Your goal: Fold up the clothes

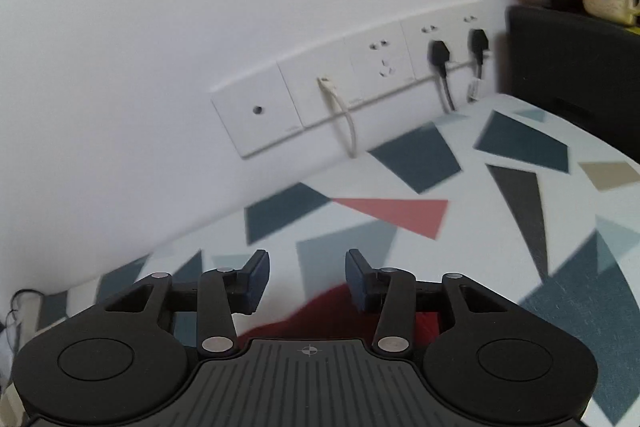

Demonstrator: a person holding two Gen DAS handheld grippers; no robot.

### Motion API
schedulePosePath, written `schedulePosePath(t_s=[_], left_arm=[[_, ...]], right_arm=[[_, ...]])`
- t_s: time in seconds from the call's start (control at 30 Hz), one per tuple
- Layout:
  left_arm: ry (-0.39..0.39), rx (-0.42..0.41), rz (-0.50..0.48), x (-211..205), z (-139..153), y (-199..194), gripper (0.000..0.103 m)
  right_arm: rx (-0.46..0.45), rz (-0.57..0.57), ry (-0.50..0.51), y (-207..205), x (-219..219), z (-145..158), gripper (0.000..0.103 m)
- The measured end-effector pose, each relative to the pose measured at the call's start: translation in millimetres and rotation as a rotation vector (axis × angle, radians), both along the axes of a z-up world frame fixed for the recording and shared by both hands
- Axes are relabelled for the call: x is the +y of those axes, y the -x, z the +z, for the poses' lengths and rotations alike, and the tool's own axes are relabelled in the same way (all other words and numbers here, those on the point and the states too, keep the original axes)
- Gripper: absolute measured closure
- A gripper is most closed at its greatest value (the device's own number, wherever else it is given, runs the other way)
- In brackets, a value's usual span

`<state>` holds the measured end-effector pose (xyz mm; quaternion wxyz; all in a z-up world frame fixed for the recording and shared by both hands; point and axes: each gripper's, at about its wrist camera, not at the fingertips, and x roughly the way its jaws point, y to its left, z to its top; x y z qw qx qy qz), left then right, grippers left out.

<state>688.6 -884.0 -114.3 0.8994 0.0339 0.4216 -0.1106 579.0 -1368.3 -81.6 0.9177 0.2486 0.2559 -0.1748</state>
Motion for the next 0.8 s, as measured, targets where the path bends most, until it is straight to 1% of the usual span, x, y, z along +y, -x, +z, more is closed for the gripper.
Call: schedulePosePath(t_s=[0.07, 0.1, 0.2, 0.27, 0.3, 0.33, 0.4, 0.47, 0.53, 0.57, 0.6, 0.63, 0.67, 0.7, 0.73, 0.8], left_arm=[[0.005, -0.018, 0.031, 5, 3, 0, 0.035], [0.007, -0.027, 0.047, 7, 4, 0, 0.034], [0.007, -0.059, 0.074, 11, 7, -5, 0.034], [0.016, -0.049, 0.068, 10, 8, -16, 0.034], [0.021, -0.041, 0.056, 9, 7, -20, 0.034], [0.023, -0.035, 0.033, 5, 6, -24, 0.034], [0.005, -0.038, -0.018, -5, 3, -27, 0.034], [-0.037, -0.046, -0.07, -17, -3, -26, 0.034], [-0.069, -0.053, -0.106, -26, -8, -23, 0.034], [-0.074, -0.057, -0.113, -28, -10, -22, 0.038], [-0.074, -0.06, -0.117, -28, -12, -21, 0.045], [-0.079, -0.057, -0.116, -28, -14, -21, 0.075], [-0.086, -0.052, -0.112, -28, -15, -21, 0.094], [-0.09, -0.056, -0.102, -28, -15, -22, 0.094], [-0.092, -0.062, -0.09, -27, -15, -23, 0.095], [-0.098, -0.075, -0.067, -25, -15, -25, 0.096]], right_arm=[[0.041, 0.114, 0.012, -3, 10, -1, 0.063], [0.059, 0.17, 0.034, -4, 18, -3, 0.063], [0.068, 0.329, 0.149, -11, 51, -5, 0.063], [0.079, 0.409, 0.194, -20, 67, -7, 0.064], [0.095, 0.443, 0.196, -26, 73, -9, 0.064], [0.125, 0.474, 0.175, -33, 75, -13, 0.064], [0.202, 0.53, 0.142, -48, 81, -21, 0.065], [0.279, 0.572, 0.167, -51, 91, -31, 0.065], [0.295, 0.604, 0.227, -47, 98, -35, 0.064], [0.297, 0.616, 0.252, -45, 101, -36, 0.064], [0.303, 0.622, 0.262, -44, 102, -37, 0.064], [0.308, 0.626, 0.263, -45, 103, -36, 0.07], [0.31, 0.633, 0.262, -45, 103, -35, 0.077], [0.308, 0.643, 0.264, -46, 104, -33, 0.095], [0.299, 0.644, 0.268, -46, 104, -29, 0.099], [0.265, 0.619, 0.266, -46, 100, -20, 0.099]])
